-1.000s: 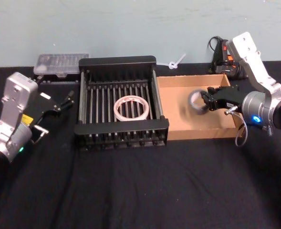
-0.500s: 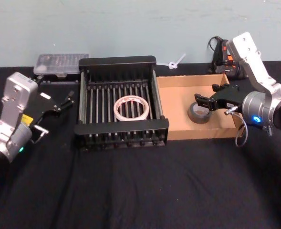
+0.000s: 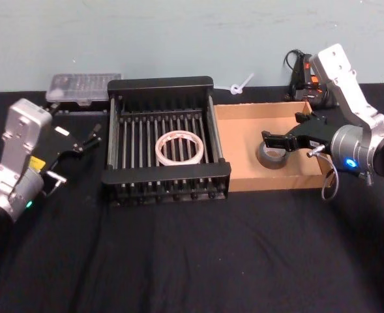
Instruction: Pick up the white tape and place it into the black box , Pick up the silver tape and place it into the brown box.
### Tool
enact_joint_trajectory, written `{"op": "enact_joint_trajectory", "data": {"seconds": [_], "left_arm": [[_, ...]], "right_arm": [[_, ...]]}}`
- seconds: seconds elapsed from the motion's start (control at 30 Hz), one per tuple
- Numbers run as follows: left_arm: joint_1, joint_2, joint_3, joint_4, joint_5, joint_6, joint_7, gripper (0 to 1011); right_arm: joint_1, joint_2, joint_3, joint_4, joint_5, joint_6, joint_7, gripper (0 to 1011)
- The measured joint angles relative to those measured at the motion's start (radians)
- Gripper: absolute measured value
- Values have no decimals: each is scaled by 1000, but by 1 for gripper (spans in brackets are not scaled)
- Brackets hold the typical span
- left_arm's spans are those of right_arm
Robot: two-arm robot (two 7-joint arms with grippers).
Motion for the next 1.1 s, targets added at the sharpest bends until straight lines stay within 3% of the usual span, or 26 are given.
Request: {"op": "enact_joint_trajectory", "data": {"seconds": [0.33, 0.67, 0.9, 1.1], "left_arm": [[0, 0, 0, 0, 0, 0, 0, 1001], [0, 0, 0, 0, 0, 0, 0, 1001], [0, 0, 0, 0, 0, 0, 0, 1001], [0, 0, 0, 0, 0, 0, 0, 1001]], "right_arm": [[-47, -18, 52, -44, -28, -58, -60, 1002], [-153, -44, 90, -108, -123, -270, -181, 1002], [-210, -60, 93, -98, -177, -396, -221, 1002], [-232, -77, 96, -60, -199, -433, -228, 1002]]}}
